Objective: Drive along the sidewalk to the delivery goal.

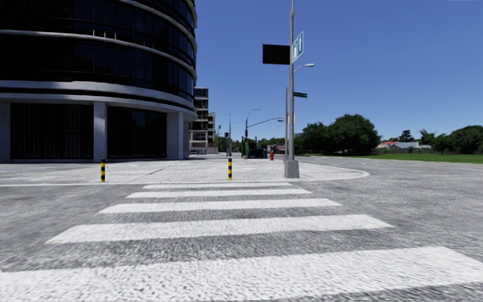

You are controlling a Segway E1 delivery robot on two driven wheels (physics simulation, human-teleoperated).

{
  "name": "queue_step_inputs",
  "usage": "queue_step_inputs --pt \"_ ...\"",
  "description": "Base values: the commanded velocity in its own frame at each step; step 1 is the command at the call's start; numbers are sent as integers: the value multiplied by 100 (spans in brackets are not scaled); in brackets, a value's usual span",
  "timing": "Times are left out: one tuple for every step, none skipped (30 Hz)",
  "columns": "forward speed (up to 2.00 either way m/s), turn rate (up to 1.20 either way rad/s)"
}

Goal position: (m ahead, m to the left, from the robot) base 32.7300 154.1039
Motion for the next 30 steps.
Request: queue_step_inputs --pt "108 19" --pt "108 19" --pt "108 19" --pt "108 19" --pt "108 19" --pt "108 19" --pt "108 19" --pt "108 19" --pt "108 19" --pt "108 19" --pt "108 19" --pt "108 19" --pt "108 19" --pt "108 19" --pt "108 19" --pt "108 19" --pt "108 19" --pt "108 19" --pt "108 19" --pt "108 19" --pt "108 19" --pt "108 19" --pt "108 19" --pt "108 19" --pt "108 20" --pt "108 20" --pt "108 21" --pt "108 21" --pt "108 21" --pt "108 23"
